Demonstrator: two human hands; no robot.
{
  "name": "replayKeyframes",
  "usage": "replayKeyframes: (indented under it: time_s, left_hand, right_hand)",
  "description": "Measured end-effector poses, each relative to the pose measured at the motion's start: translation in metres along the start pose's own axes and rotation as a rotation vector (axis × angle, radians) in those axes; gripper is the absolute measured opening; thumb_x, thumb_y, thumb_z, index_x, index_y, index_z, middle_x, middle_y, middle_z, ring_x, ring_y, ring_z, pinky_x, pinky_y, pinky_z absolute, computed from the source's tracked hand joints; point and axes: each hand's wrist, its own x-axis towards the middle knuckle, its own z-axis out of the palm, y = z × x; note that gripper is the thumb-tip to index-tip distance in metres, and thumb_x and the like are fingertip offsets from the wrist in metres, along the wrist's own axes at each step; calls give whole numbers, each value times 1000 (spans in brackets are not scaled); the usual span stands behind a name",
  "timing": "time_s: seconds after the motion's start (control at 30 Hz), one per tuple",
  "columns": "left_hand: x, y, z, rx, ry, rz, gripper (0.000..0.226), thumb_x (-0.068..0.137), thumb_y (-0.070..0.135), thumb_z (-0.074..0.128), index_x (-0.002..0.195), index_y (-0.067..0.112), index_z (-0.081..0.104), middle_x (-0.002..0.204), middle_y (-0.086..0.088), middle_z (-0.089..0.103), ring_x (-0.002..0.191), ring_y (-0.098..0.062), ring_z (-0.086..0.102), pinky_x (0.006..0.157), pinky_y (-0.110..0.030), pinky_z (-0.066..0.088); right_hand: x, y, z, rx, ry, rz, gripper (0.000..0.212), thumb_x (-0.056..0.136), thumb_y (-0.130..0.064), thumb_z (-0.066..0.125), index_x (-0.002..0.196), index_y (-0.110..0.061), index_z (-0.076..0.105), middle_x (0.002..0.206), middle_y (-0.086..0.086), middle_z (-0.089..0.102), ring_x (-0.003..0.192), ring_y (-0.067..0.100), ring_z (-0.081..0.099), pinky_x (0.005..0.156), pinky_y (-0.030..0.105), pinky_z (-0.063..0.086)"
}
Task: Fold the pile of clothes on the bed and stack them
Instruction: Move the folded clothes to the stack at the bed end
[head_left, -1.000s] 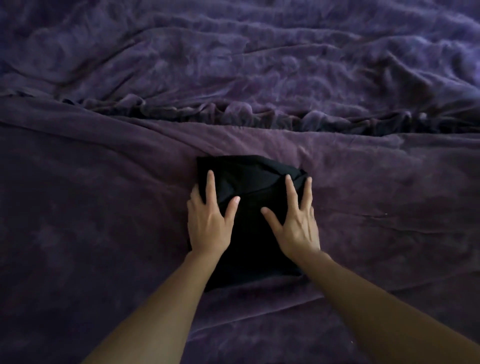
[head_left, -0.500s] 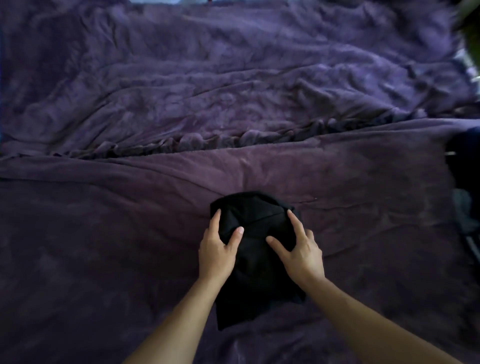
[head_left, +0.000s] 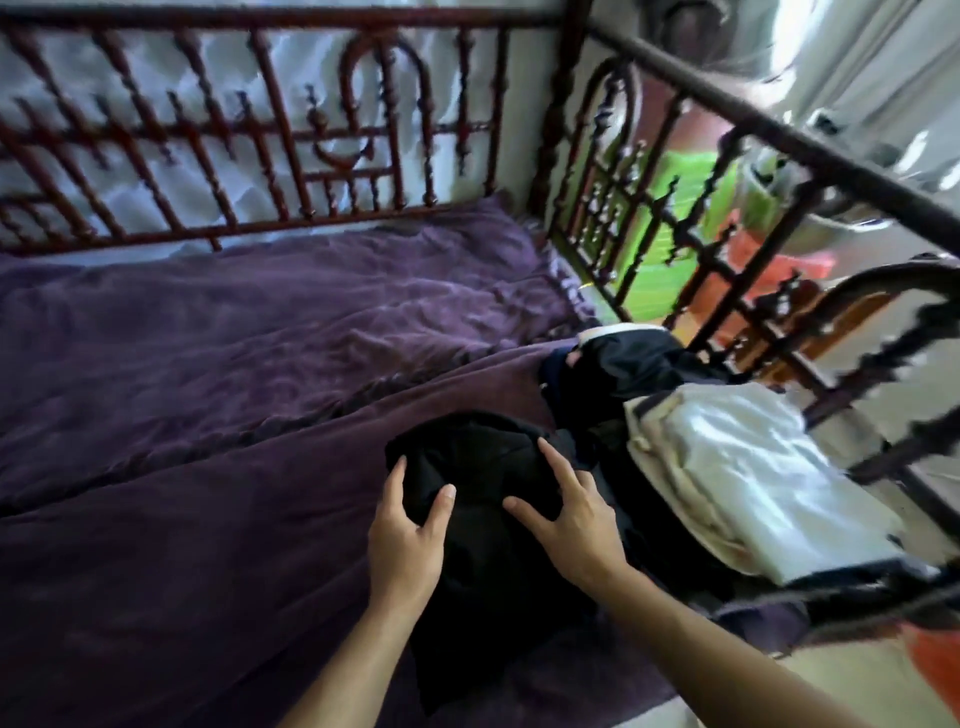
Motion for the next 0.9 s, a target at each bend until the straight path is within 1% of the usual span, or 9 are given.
replayKeyframes:
  time_s: [0.1, 0.2, 0.4, 0.53, 0.6, 0.67, 0.73, 0.8, 0.9]
  left_hand:
    - [-8, 63, 50, -35, -15, 64, 67, 86, 42, 66, 144, 23, 39, 145, 1, 46, 132, -15, 44, 109, -31, 35]
    - [-16, 118, 97, -82, -30, 84, 67, 86, 42, 65, 144, 22, 38, 145, -2, 46, 132, -17, 44, 106, -27, 34]
    - [-33, 190, 191, -134, -144, 64, 69, 88, 41, 62, 147, 21, 30, 143, -6, 45, 127, -22, 47, 98, -24, 34]
    - [-40, 194, 242, -189, -385, -13, 78, 86, 33, 68, 149, 26, 22, 149, -3, 34, 134, -19, 37, 113, -34, 30]
    - [-40, 187, 264, -107, -504, -53, 82, 86, 31, 68, 150, 26, 18, 153, 1, 24, 136, -16, 29, 115, -31, 24]
    - [-39, 176, 276, 21, -596, -94, 83, 88, 29, 67, 152, 22, 15, 154, 0, 19, 134, -16, 25, 108, -26, 25]
    - [-33, 164, 283, 184, -628, -71, 84, 87, 33, 66, 151, 20, 14, 156, -6, 15, 141, -23, 18, 113, -33, 23]
    - [-24, 157, 287, 379, -583, 89, 85, 85, 41, 67, 150, 20, 16, 157, -8, 11, 143, -29, 17, 116, -39, 24]
    - [-11, 156, 288, 700, -439, 686, 77, 79, 39, 71, 146, 24, 36, 155, -14, 25, 140, -31, 31, 108, -42, 36]
  right_hand:
    - [17, 26, -78, 8, 72, -31, 84, 70, -78, 55, 142, -55, 19, 116, -1, 51, 115, 23, 53, 93, 32, 43]
    - [38, 51, -151, 41, 84, -60, 82, 72, -74, 60, 142, -54, 22, 111, -2, 52, 112, 21, 55, 86, 25, 41]
    - [79, 111, -267, -98, 67, -48, 87, 65, -82, 58, 140, -54, 24, 129, 2, 57, 118, 22, 54, 97, 36, 45]
    - [99, 153, -305, -207, 22, 25, 89, 65, -82, 57, 141, -53, 24, 133, 3, 55, 122, 24, 52, 98, 37, 43]
    - [103, 180, -308, -273, -1, 108, 84, 70, -77, 59, 142, -54, 20, 134, 4, 52, 121, 26, 50, 88, 35, 43]
    - [105, 204, -297, -365, -41, 201, 81, 78, -70, 57, 144, -51, 14, 135, 6, 48, 120, 28, 50, 82, 36, 46]
    - [103, 221, -276, -442, -44, 274, 77, 86, -62, 53, 149, -42, 15, 140, 9, 43, 123, 32, 47, 90, 41, 47]
    - [93, 228, -253, -500, 55, 291, 71, 90, -57, 48, 150, -36, 18, 148, 9, 35, 133, 32, 35, 102, 44, 40]
    - [75, 232, -229, -584, 247, 138, 66, 90, -55, 48, 150, -36, 27, 157, 8, 25, 145, 30, 22, 107, 47, 33]
